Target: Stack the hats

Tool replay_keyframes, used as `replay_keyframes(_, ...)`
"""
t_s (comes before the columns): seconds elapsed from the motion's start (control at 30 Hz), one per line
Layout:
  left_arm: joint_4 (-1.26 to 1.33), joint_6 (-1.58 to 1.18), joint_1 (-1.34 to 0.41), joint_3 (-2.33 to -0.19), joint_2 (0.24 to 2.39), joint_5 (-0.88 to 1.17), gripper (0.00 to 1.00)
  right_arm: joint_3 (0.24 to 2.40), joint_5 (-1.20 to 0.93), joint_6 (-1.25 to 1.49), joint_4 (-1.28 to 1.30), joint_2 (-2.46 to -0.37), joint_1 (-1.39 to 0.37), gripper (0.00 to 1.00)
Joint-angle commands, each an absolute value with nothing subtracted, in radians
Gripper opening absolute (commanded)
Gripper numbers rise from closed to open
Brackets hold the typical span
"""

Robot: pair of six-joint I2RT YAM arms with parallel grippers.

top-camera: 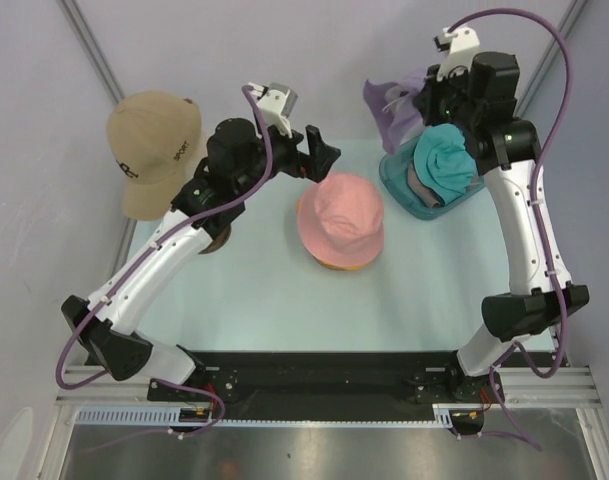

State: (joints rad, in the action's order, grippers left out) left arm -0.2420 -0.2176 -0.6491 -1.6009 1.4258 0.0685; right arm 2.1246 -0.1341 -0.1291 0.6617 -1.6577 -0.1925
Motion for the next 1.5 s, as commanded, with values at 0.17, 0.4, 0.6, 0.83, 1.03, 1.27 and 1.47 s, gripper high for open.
replay_keyframes(0.17,-0.206,-0.002,-0.747,-1.761,1.500,0.084,1.00,2.089,-0.376,-0.120,0.727,-1.477,-0.288,0.00)
replay_keyframes(0.4,-0.178,0.150,-0.804,-1.767,1.502,-0.046,1.00,2.089,-0.532,-0.083,0.772,-1.427,-0.293,0.00)
replay_keyframes(0.6,-0.094,0.241,-0.833,-1.761,1.483,-0.114,1.00,2.102,-0.566,-0.081,0.788,-1.413,-0.295,0.00)
replay_keyframes(0.83,-0.055,0.291,-0.844,-1.743,1.450,-0.023,1.00,2.120,-0.601,-0.066,0.781,-1.404,-0.296,0.00)
replay_keyframes(1.03,-0.106,0.291,-0.845,-1.750,1.436,0.107,0.96,2.117,-0.615,-0.074,0.776,-1.399,-0.296,0.00)
replay_keyframes(1.27,-0.130,0.290,-0.845,-1.792,1.483,0.123,0.27,2.140,-0.589,-0.086,0.782,-1.416,-0.296,0.00)
replay_keyframes(1.47,-0.100,0.308,-0.845,-1.876,1.568,0.009,0.00,2.151,-0.266,-0.103,0.790,-1.433,-0.298,0.04)
